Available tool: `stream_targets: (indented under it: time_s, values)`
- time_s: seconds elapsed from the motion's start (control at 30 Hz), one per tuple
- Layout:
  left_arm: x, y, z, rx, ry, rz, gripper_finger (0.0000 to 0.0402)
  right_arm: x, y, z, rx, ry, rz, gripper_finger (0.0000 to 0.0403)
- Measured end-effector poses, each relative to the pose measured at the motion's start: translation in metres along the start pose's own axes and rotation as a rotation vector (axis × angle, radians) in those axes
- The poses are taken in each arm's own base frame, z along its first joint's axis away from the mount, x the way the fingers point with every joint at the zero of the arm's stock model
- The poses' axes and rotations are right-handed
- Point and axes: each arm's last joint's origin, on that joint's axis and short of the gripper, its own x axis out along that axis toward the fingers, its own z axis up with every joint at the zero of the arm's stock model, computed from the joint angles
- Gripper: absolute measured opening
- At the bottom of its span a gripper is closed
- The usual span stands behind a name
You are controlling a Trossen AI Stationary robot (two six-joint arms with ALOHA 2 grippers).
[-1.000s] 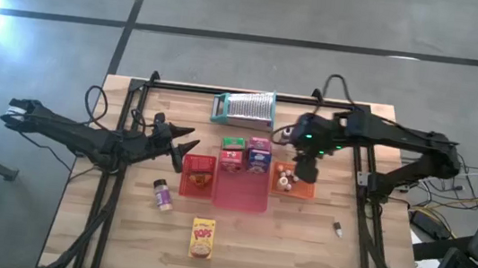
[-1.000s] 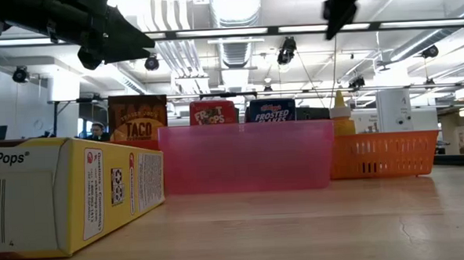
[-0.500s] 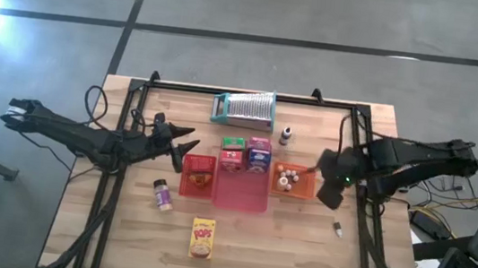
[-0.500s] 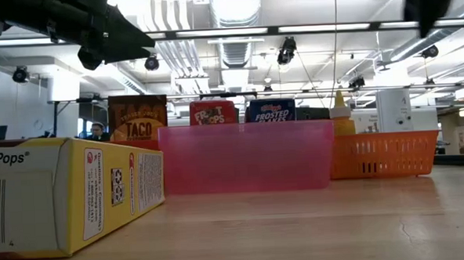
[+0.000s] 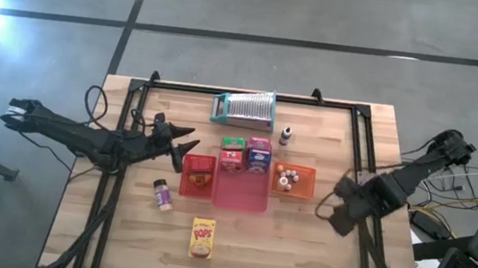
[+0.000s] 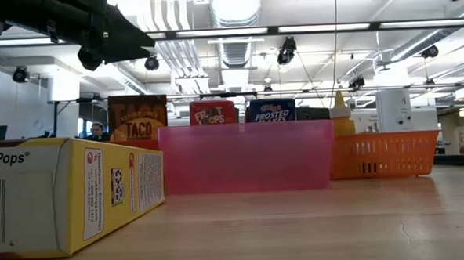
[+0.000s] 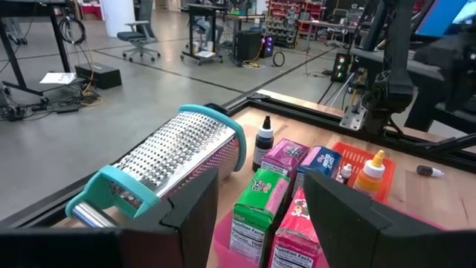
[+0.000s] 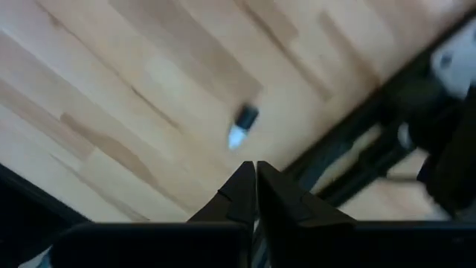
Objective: Pick & Place Kitchen Items
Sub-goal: Put the small brown food coloring bottle into the orange bin
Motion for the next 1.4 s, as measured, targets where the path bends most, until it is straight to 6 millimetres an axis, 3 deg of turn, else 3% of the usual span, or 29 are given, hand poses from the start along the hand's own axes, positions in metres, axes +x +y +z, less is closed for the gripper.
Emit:
stream_targets:
  time_s: [0.3,0.5,0.93,1.4]
  values:
    - [0.0,-0.001,0.0,-0.009,0.003,-0.02,0.0204,0.025,0.002,-0.03,0.137,0.013,-0.006,0.0041]
    - [0.0,-0.001,0.0,-0.013,0.001,-0.022,0.0204,0.053,-0.003,-0.029,0.243,0.002,-0.058,0.008]
    - [0.0,-0.001,0.0,-0.025,0.011,-0.046,0.0204,0.098,-0.004,-0.026,0.27,0.01,0.008,0.0173]
    - [0.0,-0.001,-0.001,-0.023,0.015,-0.045,0.0204,0.117,-0.001,-0.025,0.279,-0.012,0.008,0.0162]
